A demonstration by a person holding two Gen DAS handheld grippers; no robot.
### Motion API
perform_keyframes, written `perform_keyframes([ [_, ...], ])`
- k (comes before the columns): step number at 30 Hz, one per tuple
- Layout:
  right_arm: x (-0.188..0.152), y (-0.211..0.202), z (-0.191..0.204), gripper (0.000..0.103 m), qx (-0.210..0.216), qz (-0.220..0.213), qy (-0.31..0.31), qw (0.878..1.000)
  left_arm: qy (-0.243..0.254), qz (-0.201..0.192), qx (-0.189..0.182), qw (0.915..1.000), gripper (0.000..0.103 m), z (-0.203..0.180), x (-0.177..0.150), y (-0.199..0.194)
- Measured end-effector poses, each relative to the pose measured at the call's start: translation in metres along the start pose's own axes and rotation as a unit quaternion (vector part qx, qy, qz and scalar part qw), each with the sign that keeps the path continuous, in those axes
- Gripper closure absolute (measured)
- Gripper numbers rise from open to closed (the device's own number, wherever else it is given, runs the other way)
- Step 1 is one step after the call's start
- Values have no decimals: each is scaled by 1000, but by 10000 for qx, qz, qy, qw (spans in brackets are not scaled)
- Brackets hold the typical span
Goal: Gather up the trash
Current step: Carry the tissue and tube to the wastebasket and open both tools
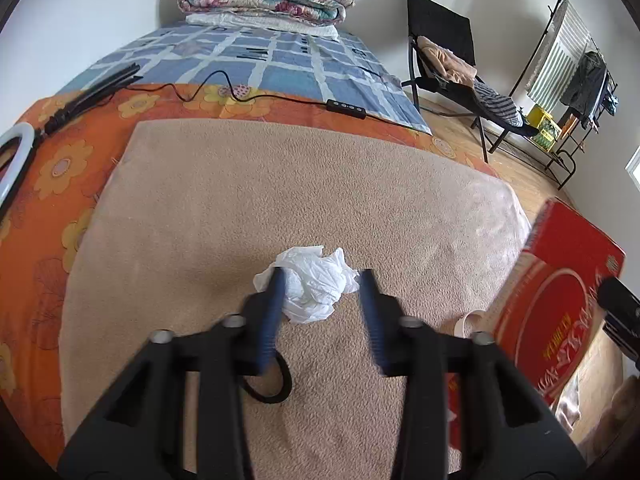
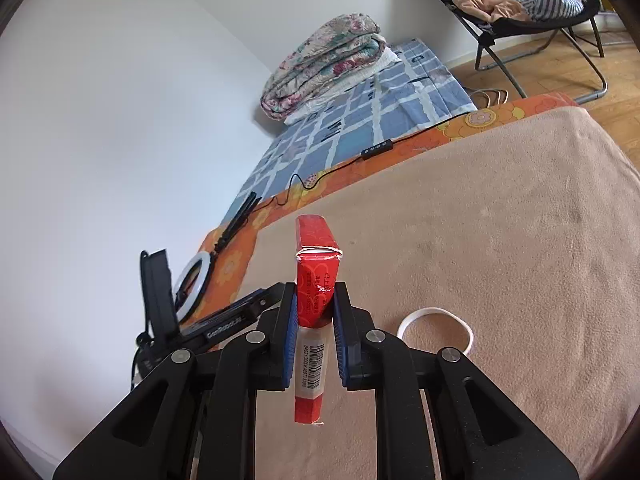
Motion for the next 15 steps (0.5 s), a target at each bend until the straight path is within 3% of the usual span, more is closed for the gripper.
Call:
perform_keyframes([
  [1, -1, -3, 1, 88, -9, 25, -59, 10000, 50, -36, 89, 9999, 29, -2, 1, 6],
  [6, -6, -12, 0, 88, -88, 55, -289, 9995, 276, 112, 623, 9976, 30, -2, -3, 39],
  [9, -11, -19, 2, 88, -175, 83, -485, 9986, 215, 329, 767, 9963, 71, 5, -9, 51],
  [15, -16, -31, 21, 88, -373, 141, -1002, 9942, -15, 184, 490, 9986, 74, 11, -14, 25],
])
Point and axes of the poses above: each gripper's, at about its wrist camera, not at the fingertips, and y roughly the way its jaws point, z to its left, x to its top, the point moved 7 cm from there along y, roughly the way its jaws point, and after that the axes turned 15 degrees about -y, right-handed, at the moved point
